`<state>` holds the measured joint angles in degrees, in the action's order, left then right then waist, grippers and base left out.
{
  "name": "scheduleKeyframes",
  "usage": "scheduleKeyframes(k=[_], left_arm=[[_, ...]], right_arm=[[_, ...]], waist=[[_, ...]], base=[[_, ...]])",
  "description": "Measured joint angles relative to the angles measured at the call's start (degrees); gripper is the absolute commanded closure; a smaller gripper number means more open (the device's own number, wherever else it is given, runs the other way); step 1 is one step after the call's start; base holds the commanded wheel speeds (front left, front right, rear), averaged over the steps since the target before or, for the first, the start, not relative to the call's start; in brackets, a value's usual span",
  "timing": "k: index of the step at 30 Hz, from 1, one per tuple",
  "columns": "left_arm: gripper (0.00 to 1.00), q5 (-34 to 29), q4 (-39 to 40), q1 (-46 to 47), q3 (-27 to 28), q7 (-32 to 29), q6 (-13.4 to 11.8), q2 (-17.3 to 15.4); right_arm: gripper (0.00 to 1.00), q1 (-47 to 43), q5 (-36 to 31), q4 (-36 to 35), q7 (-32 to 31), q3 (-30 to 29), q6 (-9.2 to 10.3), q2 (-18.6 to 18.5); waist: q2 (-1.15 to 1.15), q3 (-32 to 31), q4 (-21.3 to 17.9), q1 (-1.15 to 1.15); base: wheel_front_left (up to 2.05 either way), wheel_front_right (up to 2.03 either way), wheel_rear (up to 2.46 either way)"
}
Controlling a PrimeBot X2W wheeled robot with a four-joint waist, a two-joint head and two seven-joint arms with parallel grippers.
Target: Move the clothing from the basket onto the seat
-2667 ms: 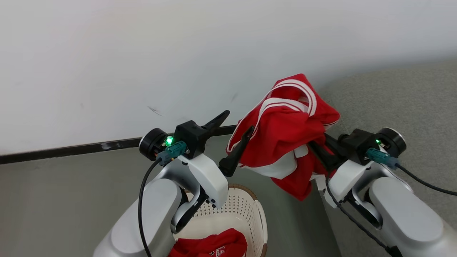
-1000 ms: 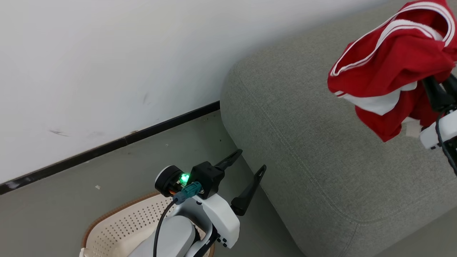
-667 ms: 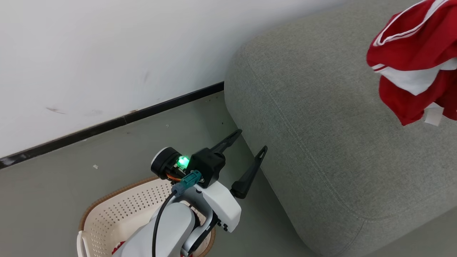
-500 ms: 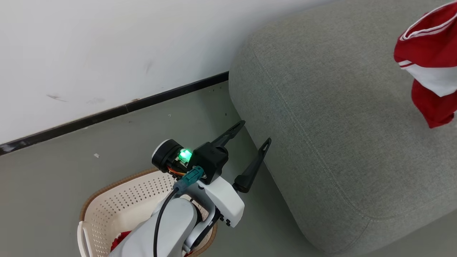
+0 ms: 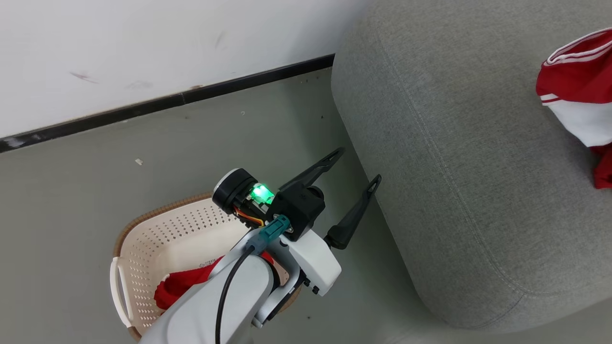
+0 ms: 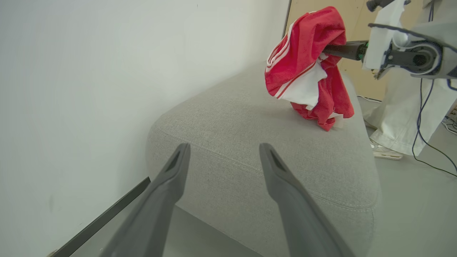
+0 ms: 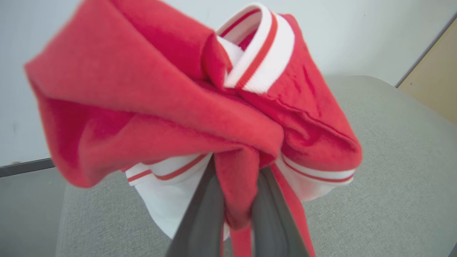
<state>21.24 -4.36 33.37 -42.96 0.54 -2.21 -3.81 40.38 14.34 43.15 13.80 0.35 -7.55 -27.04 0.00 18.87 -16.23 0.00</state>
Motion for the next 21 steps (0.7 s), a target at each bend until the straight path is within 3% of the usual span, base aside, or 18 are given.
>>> scheduleKeyframes(k=[8, 16, 21], left_arm=[[0.00, -0.7, 0.9, 1.9, -0.4, -0.5, 0.0, -0.2], [0.00, -0.8, 1.1, 3.0, -0.5, -0.5, 0.4, -0.2], [0.00, -0.8, 1.1, 4.0, -0.6, -0.5, 0.4, -0.2]], right_arm=[[1.00, 0.1, -1.6, 2.6, 0.4, 0.1, 0.00, 4.3], [1.00, 0.2, -2.9, 4.2, 0.4, 0.1, 0.00, 6.3], [0.68, 0.9, -3.1, 3.4, 0.4, -0.7, 0.00, 7.0]], waist=[[0.00, 3.2, 2.1, 0.00], [0.00, 5.7, 3.8, 0.00], [0.00, 6.6, 4.4, 0.00]], base=[[0.00, 0.00, 0.00], [0.00, 0.00, 0.00], [0.00, 0.00, 0.00]])
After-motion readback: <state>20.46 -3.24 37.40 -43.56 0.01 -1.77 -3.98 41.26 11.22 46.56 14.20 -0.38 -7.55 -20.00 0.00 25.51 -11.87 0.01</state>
